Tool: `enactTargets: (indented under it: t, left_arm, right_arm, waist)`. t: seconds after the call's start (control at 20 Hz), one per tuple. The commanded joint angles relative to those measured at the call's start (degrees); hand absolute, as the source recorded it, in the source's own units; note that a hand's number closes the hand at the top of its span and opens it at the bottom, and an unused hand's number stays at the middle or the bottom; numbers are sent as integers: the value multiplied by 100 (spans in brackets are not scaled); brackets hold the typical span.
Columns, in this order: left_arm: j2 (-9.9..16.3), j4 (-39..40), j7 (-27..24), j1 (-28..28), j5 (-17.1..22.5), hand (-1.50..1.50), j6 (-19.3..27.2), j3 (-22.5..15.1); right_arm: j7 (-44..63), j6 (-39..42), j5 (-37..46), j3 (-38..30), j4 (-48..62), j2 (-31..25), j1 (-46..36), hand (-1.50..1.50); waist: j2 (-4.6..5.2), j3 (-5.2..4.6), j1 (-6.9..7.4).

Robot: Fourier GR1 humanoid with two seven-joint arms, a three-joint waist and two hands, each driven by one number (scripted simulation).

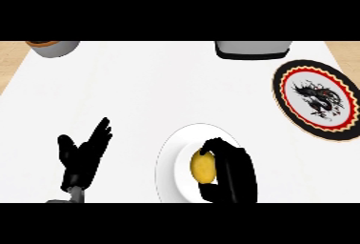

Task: Pick the lemon from the plate and place it in the plate

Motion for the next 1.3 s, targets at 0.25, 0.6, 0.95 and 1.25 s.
enactTargets:
  t: [0.25,0.6,0.95,1.25]
  left_arm:
    - [-3,-277,165,211,20,0,-75,-43]
    - [-123,-39,100,48,-148,0,47,-39]
    - [-209,-38,140,12,-189,0,-40,-158]
    - [-16,-121,364,-260,-22,0,-177,96]
  right_arm:
    - [186,-465,282,-1117,-1993,-729,819,150]
    - [-805,-1581,-1036,-2252,-2026,-1148,1507,150]
    - [-2708,-2078,-3238,-3594,-190,-1571,851,150]
    - [-4260,-1968,-4429,-4591,1621,-1610,112,150]
  waist:
    - [18,-5,-22]
    - [44,0,15]
    - [70,5,108]
    - [86,13,163]
